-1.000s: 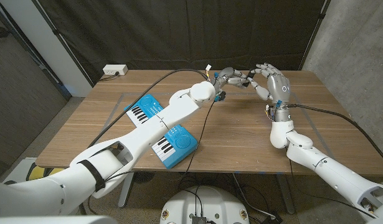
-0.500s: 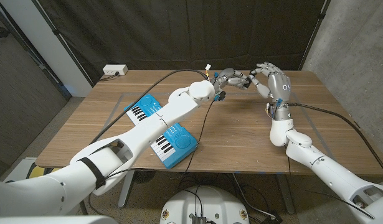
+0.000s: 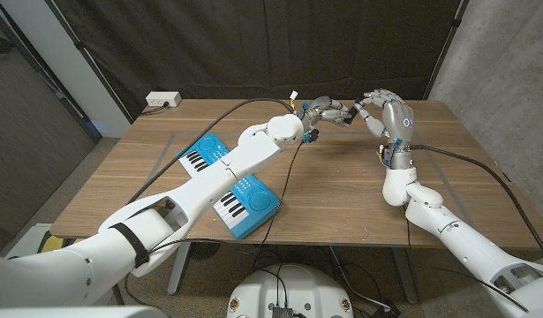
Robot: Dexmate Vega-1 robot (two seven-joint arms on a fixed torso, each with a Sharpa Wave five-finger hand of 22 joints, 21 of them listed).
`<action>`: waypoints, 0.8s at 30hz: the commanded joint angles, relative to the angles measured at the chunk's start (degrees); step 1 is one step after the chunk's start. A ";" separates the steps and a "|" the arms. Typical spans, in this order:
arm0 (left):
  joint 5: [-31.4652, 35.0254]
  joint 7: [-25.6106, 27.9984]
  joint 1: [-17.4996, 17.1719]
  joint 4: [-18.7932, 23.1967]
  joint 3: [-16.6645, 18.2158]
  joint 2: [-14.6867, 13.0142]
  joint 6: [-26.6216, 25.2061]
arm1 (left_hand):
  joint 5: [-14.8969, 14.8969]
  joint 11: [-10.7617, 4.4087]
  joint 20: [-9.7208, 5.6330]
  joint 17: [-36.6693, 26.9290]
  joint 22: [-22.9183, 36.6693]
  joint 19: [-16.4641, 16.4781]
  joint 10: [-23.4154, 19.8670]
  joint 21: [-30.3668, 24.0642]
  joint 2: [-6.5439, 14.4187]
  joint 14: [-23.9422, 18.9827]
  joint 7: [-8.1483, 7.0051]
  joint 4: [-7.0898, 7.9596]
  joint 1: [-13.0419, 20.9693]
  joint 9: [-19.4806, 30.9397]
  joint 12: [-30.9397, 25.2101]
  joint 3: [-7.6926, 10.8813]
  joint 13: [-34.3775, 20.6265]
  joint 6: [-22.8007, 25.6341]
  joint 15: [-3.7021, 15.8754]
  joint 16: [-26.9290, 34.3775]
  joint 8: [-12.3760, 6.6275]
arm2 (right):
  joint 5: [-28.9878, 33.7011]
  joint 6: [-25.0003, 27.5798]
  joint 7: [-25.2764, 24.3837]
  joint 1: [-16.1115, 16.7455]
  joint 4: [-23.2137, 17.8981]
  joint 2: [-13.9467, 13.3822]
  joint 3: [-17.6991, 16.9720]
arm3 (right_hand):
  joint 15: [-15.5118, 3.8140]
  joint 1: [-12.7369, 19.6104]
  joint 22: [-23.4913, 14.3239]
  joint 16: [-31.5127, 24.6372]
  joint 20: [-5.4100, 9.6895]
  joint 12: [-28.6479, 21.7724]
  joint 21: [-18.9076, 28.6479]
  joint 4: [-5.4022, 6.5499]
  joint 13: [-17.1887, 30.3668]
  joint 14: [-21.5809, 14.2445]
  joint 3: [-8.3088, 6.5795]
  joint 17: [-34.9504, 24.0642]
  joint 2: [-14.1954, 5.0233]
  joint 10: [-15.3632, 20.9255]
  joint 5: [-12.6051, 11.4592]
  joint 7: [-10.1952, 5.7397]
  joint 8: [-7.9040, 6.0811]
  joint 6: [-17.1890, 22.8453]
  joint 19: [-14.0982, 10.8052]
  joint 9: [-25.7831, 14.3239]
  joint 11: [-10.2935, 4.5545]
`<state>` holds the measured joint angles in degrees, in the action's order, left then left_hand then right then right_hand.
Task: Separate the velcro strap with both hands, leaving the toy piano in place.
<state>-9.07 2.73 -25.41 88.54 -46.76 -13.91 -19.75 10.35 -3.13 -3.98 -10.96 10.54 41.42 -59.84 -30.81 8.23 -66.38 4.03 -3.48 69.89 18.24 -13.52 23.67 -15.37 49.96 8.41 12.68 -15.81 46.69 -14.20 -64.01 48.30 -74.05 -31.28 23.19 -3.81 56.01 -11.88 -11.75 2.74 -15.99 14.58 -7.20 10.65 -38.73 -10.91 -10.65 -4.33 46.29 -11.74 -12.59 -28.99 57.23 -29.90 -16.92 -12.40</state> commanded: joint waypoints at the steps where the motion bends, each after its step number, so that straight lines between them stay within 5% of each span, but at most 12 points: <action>1: 0.45 1.66 -0.20 -0.54 0.09 0.16 -0.94 | 0.00 -0.39 -0.72 -0.23 0.06 0.17 -1.57 -0.37 -0.03 -0.87 3.82 -0.30 0.97 0.35 -0.58 0.72 -0.49 0.73 0.13 0.43 -0.11 | -1.77 1.84 0.01 0.27 -2.54 -2.41 1.69 | -8.24 0.90 -0.21 0.50 8.19 0.33 -0.56 -0.07 0.16 0.04 0.26 -0.19 -0.02 0.76 -0.53 -0.04 0.30 0.93 0.76 0.49 0.15; 24: 1.78 0.19 1.55 -2.38 -1.26 0.27 -1.56 | 0.11 -0.19 -0.96 -0.52 -0.01 0.29 -2.22 -0.54 -0.03 -2.01 3.99 -0.74 1.28 1.34 -1.56 1.34 -2.56 1.26 -0.07 0.94 -0.55 | -5.10 1.93 0.01 -0.73 -3.73 -4.27 2.96 | -8.32 1.13 -0.24 0.73 8.09 1.69 -0.58 0.52 0.16 0.00 1.34 -0.34 -0.22 1.17 -0.90 -0.04 0.92 1.89 0.84 2.00 0.28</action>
<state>-7.99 4.07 -25.09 87.04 -47.15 -13.78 -20.47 10.12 -2.79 -3.98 -11.34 10.39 41.43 -61.11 -30.81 8.18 -67.88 4.53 -4.28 70.73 19.32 -14.81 24.47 -17.66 50.45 8.48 13.24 -16.18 43.41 -12.31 -64.00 48.15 -77.27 -34.44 25.32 -3.66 56.54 -11.87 -11.01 2.77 -14.59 14.10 -6.95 10.66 -38.58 -9.71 -10.81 -4.41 46.78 -12.31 -12.59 -28.13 58.47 -29.11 -14.89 -12.08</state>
